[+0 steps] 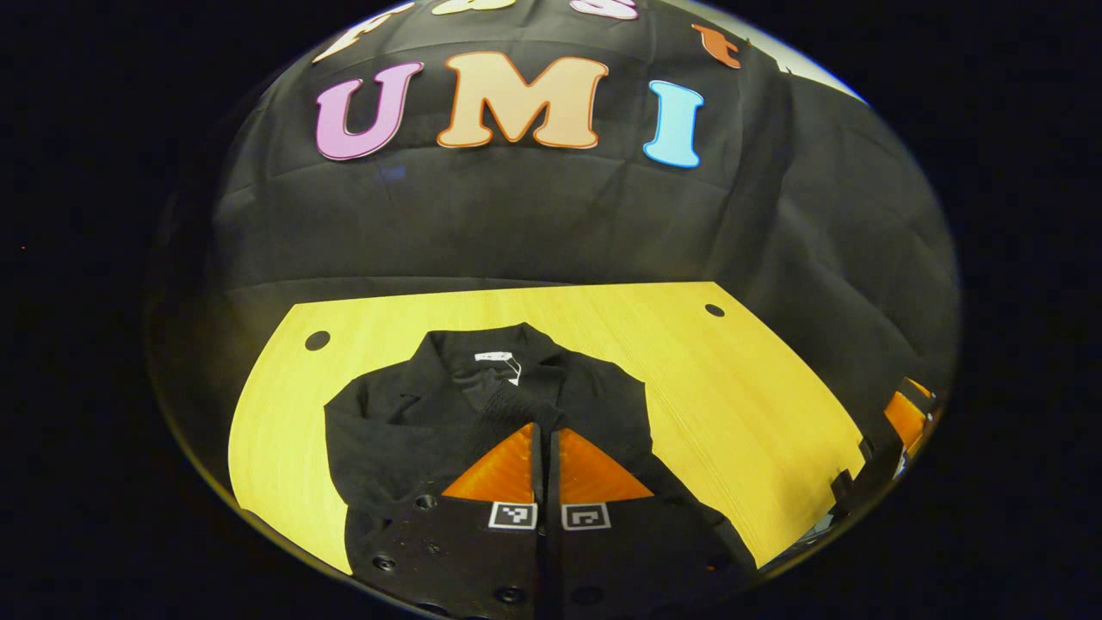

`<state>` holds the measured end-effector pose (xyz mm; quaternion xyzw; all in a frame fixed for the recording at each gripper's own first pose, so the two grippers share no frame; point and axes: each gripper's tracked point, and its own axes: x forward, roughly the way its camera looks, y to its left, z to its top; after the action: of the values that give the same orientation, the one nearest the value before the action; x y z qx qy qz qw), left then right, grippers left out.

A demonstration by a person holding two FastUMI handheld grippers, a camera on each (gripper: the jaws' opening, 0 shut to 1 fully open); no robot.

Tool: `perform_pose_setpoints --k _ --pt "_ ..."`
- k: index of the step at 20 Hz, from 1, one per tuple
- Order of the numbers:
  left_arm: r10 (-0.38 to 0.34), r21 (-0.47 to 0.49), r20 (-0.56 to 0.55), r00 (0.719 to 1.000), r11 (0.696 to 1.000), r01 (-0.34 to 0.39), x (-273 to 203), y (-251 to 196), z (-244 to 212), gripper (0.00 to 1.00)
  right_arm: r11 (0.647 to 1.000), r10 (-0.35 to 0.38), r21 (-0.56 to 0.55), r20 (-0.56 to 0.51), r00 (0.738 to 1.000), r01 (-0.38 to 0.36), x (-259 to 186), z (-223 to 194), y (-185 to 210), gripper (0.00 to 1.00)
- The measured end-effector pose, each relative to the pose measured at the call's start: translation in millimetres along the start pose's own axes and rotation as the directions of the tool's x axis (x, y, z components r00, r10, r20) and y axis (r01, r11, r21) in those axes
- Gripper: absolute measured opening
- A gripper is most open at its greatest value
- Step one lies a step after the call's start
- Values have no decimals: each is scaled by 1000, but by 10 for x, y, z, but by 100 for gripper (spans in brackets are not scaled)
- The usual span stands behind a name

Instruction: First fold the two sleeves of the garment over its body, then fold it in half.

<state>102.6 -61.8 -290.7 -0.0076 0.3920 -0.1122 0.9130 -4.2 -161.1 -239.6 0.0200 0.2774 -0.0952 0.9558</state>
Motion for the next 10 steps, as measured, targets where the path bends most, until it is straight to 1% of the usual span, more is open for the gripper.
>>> perform_pose_setpoints --k 1,2,3,4,5,6,8,9,10 --pt "20 11 16 1000 1000 -20 27 -6 55 0 1000 7 -1 -4 1000 -7 1 -14 1 98" --pt "20 -2 50 999 1000 -20 34 -60 107 0 1000 17 -2 -9 1000 -17 -9 -49 24 98" --pt "-62 -39 75 995 997 65 25 -262 186 0 1000 28 0 -11 1000 -28 -8 -57 39 98" --pt "-86 -76 111 990 993 95 -43 -361 283 50 999 51 4 -13 999 -51 -4 -78 101 98" --pt "-71 -84 147 987 993 84 -149 -333 334 100 997 73 6 -16 997 -73 2 -101 163 98" --pt "-33 -79 171 985 996 47 -260 -182 382 92 995 100 5 -19 995 -100 22 -123 228 98" --pt "45 -84 182 982 996 -30 -512 33 289 95 986 165 13 -42 985 -165 40 -200 402 96" --pt "73 -95 187 980 994 -56 -634 132 226 95 980 200 12 -54 978 -200 30 -235 505 96" --pt "101 -109 194 976 991 -81 -775 246 175 95 975 221 0 -59 974 -221 26 -261 576 97"
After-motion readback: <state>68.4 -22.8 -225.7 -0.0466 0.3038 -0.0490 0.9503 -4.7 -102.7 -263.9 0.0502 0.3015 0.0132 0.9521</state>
